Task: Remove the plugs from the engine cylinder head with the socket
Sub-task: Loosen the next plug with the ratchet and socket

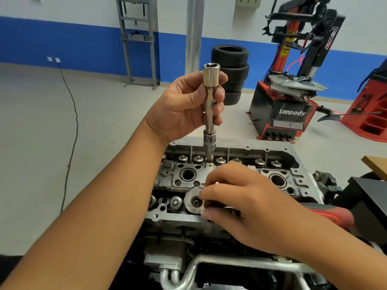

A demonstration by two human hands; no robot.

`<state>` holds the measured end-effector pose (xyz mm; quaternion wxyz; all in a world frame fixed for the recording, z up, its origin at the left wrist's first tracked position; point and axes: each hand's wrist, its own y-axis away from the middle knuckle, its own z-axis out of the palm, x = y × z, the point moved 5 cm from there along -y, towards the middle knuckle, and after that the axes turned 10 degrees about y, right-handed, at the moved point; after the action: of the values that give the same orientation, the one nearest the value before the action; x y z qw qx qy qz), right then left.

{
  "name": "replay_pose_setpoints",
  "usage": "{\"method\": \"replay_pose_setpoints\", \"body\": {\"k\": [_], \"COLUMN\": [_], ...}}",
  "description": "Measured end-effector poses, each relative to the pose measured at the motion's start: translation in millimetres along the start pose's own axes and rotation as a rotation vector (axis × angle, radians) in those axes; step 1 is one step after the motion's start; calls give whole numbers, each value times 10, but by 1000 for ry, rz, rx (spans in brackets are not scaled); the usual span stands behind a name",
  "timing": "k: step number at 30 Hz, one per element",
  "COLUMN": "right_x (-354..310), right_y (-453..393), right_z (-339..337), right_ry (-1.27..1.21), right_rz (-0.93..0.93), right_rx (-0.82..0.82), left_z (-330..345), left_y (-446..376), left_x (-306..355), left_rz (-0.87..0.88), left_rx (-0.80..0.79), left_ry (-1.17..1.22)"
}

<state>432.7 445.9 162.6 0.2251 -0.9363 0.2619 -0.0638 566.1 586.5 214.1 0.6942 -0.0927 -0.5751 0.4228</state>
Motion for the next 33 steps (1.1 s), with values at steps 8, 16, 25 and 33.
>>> {"method": "replay_pose_setpoints", "body": {"k": [8, 16, 25, 33], "right_x": [696, 643, 731, 779], "right_y": [-509, -1156, -1103, -1105], "right_z": [-830, -754, -489, -495], "right_ry": [-274, -709, -814, -725], "right_rz": [458, 577, 569, 474], "right_rx": [316, 697, 889, 794], "left_z": [37, 26, -34, -94], "left_y": [11, -17, 31, 84], "left_x": [-9, 45, 142, 119], "left_rz": [-31, 45, -49, -114], "left_rx": [-31, 101, 249, 155], "left_ry": [-106, -190, -380, -366]}}
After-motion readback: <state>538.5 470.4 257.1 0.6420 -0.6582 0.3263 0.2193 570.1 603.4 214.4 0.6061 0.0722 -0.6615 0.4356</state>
